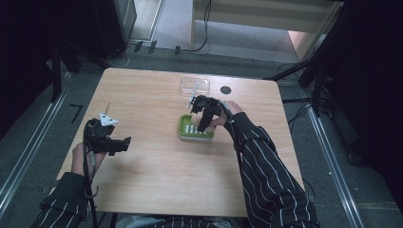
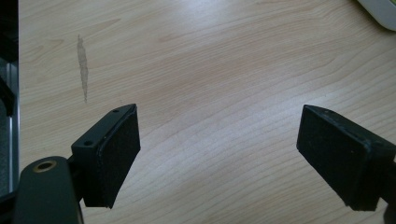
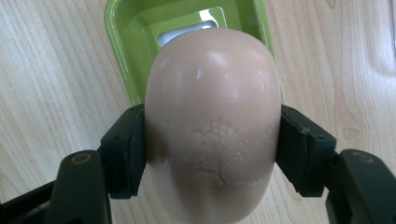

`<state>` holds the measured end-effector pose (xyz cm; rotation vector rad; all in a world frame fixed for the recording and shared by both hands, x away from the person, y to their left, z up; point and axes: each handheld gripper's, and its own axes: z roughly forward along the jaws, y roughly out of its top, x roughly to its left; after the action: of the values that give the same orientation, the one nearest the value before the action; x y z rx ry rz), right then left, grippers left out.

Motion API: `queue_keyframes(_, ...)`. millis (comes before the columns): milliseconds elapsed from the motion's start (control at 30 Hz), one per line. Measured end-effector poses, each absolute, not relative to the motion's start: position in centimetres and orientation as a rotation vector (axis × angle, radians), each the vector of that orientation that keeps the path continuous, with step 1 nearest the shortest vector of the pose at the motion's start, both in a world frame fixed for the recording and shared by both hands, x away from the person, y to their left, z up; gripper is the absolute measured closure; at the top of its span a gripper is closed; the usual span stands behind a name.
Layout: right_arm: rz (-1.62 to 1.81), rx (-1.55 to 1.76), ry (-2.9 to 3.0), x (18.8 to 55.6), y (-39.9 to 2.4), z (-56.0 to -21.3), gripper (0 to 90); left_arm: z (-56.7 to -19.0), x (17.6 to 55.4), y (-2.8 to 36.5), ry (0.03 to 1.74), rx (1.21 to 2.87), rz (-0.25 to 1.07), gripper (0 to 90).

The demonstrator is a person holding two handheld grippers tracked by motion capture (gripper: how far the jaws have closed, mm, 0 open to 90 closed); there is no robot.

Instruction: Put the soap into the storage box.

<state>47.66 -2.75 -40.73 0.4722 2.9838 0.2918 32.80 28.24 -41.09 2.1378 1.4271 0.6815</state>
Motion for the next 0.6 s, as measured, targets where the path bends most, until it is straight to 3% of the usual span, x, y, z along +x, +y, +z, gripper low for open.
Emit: queue_keyframes(600, 0.283, 0.373, 3.003, 48.26, -1.96, -41.52, 33.3, -41.11, 32.81, 28.26, 1.427, 2.138, 0.681, 14.3)
